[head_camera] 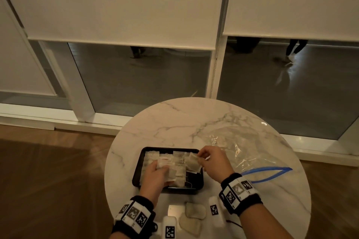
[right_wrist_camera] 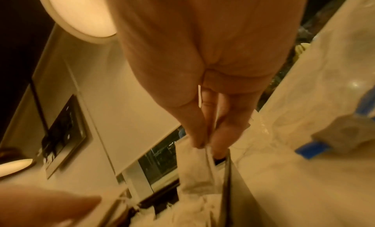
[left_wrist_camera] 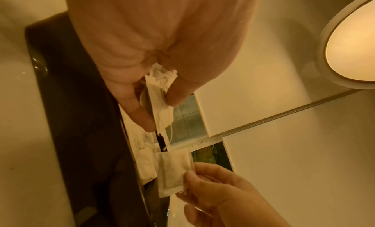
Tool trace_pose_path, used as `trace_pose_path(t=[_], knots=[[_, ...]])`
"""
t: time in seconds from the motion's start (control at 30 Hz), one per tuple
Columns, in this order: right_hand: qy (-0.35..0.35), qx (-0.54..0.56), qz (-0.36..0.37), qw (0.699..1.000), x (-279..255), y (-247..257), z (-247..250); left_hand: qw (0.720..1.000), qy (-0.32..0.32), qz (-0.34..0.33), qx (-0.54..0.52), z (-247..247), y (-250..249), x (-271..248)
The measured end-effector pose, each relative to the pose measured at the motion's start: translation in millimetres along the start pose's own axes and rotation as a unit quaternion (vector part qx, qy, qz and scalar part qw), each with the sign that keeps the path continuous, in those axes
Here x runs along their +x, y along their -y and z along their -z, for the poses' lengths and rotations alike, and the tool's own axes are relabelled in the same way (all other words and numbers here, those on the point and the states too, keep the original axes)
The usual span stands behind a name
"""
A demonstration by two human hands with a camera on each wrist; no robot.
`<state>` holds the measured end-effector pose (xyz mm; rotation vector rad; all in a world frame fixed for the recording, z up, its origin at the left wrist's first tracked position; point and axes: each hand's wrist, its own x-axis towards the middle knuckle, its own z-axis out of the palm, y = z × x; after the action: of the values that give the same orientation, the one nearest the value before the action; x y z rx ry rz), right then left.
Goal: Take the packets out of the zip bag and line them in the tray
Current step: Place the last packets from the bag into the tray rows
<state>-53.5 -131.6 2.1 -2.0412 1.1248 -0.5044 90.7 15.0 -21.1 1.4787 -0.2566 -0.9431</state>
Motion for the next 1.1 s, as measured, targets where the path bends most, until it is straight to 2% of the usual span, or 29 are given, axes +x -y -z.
trace_pose_path(t=[0.17,0.37,0.73,0.93,1.1], knots=[[0.048,-0.199,0.015,0.979,10.8,9.4,-8.4,1.0,0.0,-0.012,0.009,-2.7,-5.0,-5.5],[0.089,-0.293,0.016,0.952,18.4,21.8,-11.2,1.0,0.008,-0.012,0.007,-0.4,-7.2,-8.6],[0.06,-0.313,0.02,0.948,28.3,11.3,-28.0,0.999,0.007,-0.02,0.026,1.3,-1.7,-2.3],[0.068,-0.312,0.026,0.947,30.6,4.8,-32.1,0.999,0.011,-0.018,0.026,2.4,-2.1,-2.5],[0.054,-0.263,0.024,0.963,29.2,6.4,-27.0,1.0,0.013,-0.012,0.021,2.1,-2.5,-2.5]])
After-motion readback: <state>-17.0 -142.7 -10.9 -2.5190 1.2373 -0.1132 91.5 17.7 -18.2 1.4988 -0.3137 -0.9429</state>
